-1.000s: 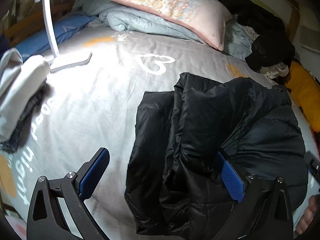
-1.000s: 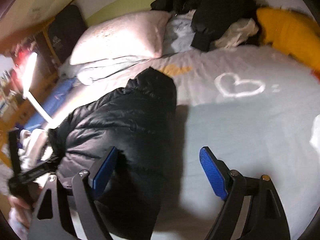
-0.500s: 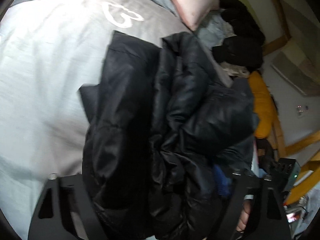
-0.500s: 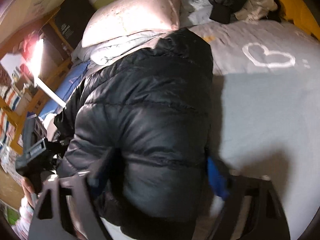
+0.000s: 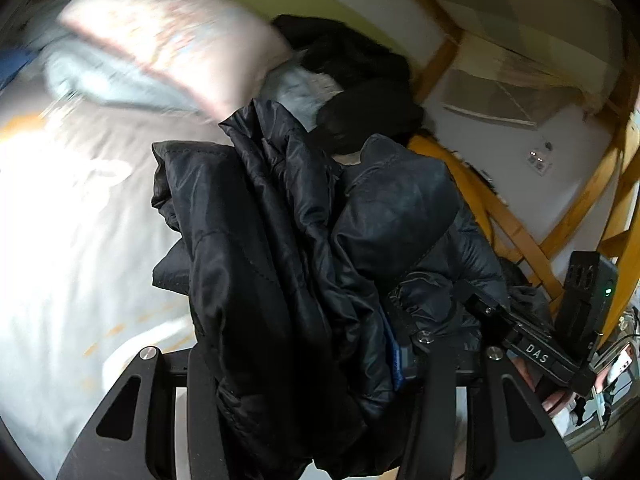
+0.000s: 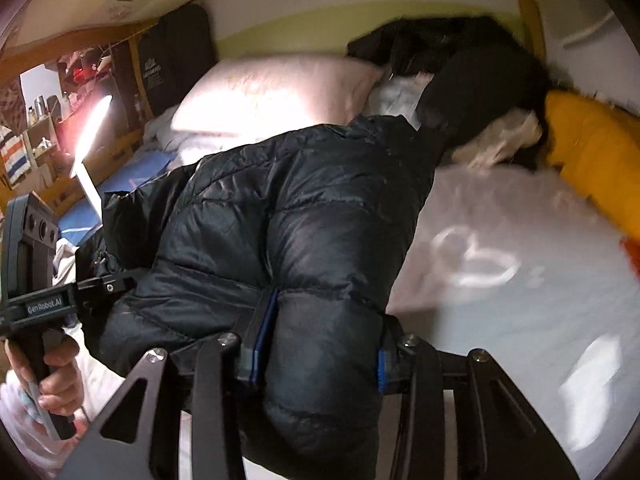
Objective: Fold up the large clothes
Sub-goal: 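Carry the folded jacket with both grippers beside the orange cushion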
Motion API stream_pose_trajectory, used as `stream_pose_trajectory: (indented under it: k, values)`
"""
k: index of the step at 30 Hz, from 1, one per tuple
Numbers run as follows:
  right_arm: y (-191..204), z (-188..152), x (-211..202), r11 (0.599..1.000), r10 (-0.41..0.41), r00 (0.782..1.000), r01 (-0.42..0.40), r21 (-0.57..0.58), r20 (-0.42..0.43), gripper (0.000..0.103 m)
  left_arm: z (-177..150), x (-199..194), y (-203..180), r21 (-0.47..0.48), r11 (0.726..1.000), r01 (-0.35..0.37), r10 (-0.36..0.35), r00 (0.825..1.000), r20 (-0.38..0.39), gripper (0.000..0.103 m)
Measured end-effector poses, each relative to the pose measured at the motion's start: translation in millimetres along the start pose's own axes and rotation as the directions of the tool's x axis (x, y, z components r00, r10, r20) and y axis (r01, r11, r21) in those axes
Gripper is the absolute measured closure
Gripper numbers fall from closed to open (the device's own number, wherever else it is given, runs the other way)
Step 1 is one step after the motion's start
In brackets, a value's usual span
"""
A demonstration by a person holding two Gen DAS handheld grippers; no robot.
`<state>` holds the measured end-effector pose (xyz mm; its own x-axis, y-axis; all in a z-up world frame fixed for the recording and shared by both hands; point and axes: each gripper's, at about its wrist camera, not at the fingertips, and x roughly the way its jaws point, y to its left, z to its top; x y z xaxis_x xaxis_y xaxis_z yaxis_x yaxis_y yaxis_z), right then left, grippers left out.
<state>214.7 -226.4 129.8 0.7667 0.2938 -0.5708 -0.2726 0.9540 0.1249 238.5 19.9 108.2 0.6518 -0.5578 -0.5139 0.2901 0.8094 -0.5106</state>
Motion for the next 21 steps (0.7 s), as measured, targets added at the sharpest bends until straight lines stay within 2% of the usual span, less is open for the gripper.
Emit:
stream_pose_trajectory:
  k: [2,5,10,14,18,21]
  values:
    - [-23,13,-12,0.999,-0.045,0.998,0.045,-0.002,0.035,0.066,13,23,-25,0.035,0.999,0.023,-0.023,1.0,0.005,0.056]
    - [-61,28,-26,0.993,-0.117,0.991,0.116,0.018,0.06,0.066,22,60,-57,0.031,0.996,0.082,-0.081,0.996,-0.021,0.056]
    - [-127,30,-42,0.976,-0.213,0.973,0.207,0.073,0.085,0.066,32,135,-105,0.073,0.987,0.141,-0.138,0.989,-0.047,0.056]
    - [-179,34,-31,0.956,-0.281,0.957,0.273,0.107,0.066,0.066,45,200,-138,0.102,0.984,0.146,-0.139,0.988,-0.069,0.056]
    - [-227,31,-15,0.943,-0.315,0.945,0.299,0.148,0.094,0.066,44,233,-148,0.131,0.982,0.136,-0.129,0.99,-0.061,0.056]
    - [-261,39,11,0.93,-0.343,0.935,0.323,0.177,0.096,0.067,54,277,-158,0.148,0.98,0.13,-0.12,0.99,-0.071,0.056]
